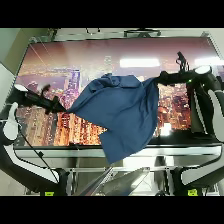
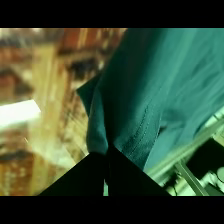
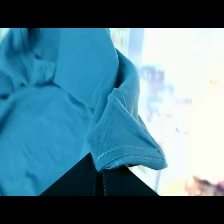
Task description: Fold the shirts.
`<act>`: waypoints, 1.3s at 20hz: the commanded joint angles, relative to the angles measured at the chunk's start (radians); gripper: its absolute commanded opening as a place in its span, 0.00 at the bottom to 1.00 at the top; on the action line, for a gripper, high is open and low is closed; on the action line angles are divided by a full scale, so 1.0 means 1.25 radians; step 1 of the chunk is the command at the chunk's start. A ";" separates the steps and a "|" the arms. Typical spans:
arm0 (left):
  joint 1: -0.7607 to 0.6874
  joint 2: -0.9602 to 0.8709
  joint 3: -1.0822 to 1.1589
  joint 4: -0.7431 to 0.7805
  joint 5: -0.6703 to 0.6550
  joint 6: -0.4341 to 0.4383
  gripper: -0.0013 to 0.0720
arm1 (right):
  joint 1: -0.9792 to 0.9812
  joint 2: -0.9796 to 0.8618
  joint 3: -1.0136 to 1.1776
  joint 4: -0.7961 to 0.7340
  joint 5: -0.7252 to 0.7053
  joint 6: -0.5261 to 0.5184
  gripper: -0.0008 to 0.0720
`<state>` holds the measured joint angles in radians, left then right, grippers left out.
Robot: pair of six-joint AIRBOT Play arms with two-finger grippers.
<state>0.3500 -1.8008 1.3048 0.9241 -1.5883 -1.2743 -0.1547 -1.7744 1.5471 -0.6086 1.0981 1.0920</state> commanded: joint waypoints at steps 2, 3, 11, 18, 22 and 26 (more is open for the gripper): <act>-0.011 0.047 -0.233 -0.002 0.077 -0.013 0.03 | 0.000 -0.070 0.135 0.002 0.023 0.019 0.06; -0.011 0.047 -0.248 -0.002 0.089 -0.011 0.03 | 0.000 -0.070 0.135 0.003 0.023 0.018 0.24; -0.012 0.047 -0.172 -0.002 0.135 0.032 0.03 | -0.008 -0.073 0.135 0.008 0.018 0.022 0.42; 0.022 0.047 0.116 0.039 0.018 0.027 0.47 | -0.117 -0.004 0.033 -0.060 0.401 0.139 0.24; 0.044 0.047 0.196 0.039 -0.070 0.039 0.47 | -0.141 0.218 -0.262 -0.222 0.320 0.132 0.29; -0.018 0.081 0.183 0.037 -0.076 0.120 0.47 | -0.148 0.429 -0.582 -0.265 0.162 0.175 0.69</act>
<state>0.3668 -1.7226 1.5196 0.9688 -1.6527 -1.1885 -0.3294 -1.4075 1.0779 -0.8646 1.4235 1.2739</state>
